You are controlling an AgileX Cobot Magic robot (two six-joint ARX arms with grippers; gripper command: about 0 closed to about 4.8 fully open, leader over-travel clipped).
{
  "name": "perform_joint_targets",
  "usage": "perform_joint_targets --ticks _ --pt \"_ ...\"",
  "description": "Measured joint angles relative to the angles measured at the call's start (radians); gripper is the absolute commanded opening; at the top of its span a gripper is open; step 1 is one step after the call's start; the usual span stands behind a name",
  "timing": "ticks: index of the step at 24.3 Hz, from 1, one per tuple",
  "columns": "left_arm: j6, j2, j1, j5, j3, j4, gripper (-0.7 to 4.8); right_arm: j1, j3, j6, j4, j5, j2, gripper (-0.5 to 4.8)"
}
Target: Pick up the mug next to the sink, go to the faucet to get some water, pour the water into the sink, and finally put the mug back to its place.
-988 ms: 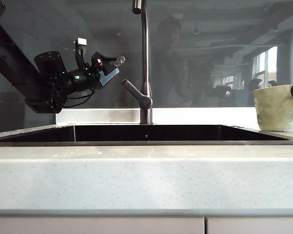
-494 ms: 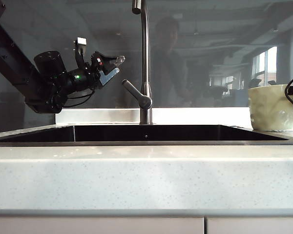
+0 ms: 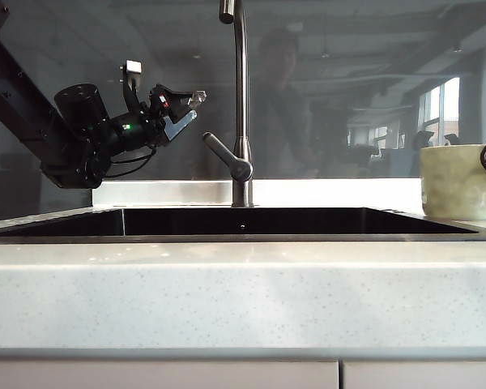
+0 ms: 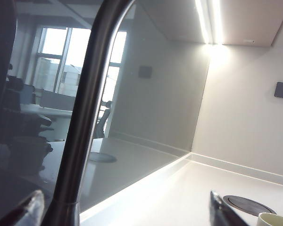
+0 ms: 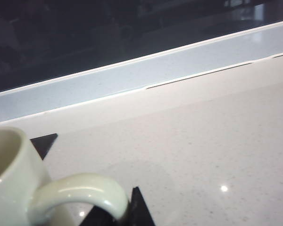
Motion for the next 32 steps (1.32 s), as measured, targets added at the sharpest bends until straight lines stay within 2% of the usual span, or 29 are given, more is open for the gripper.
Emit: perform_joint_targets --ticks 2,3,6,7,17,25,26,27,28,29,31,32 --pt "0.000 0.000 0.000 0.000 0.000 0.001 4.79 -0.002 -0.005 0.000 0.005 0.004 0.000 0.58" --pt "0.000 0.000 0.000 0.000 0.000 0.000 4.79 -0.002 -0.006 0.000 0.006 0.006 0.000 0.80" --pt "-0.009 0.000 -0.001 0.000 0.000 0.001 4.79 0.000 -0.006 -0.001 0.005 0.008 0.000 1.98" --pt "-0.018 0.000 -0.001 0.000 0.000 0.000 4.79 0.002 -0.006 0.000 0.004 0.008 0.000 2.09" --pt "-0.044 0.000 -0.001 0.000 0.000 0.000 4.79 0.005 -0.017 0.007 0.002 0.008 -0.002 2.12" --pt "-0.045 0.000 -0.001 0.000 0.000 0.032 4.79 0.005 -0.136 0.008 -0.001 0.020 -0.090 2.12" --pt "-0.045 0.000 -0.001 0.000 0.000 0.031 4.57 0.005 -0.163 0.008 -0.001 0.020 -0.133 2.12" --pt "-0.055 0.000 -0.001 0.000 0.000 0.031 3.58 0.005 -0.183 0.008 -0.001 0.019 -0.163 2.12" --pt "-0.079 0.000 -0.001 0.000 0.000 0.032 2.22 0.006 -0.200 0.008 -0.001 0.019 -0.190 2.12" --pt "-0.098 0.000 0.000 0.000 0.000 0.039 0.22 0.006 -0.219 0.008 0.001 0.019 -0.222 2.12" --pt "-0.149 0.000 0.004 0.014 0.000 0.089 -0.13 0.005 -0.252 0.008 0.001 0.019 -0.286 2.12" --pt "-0.176 0.000 0.006 0.028 0.000 0.137 -0.04 0.005 -0.271 0.008 -0.001 0.019 -0.321 2.12"
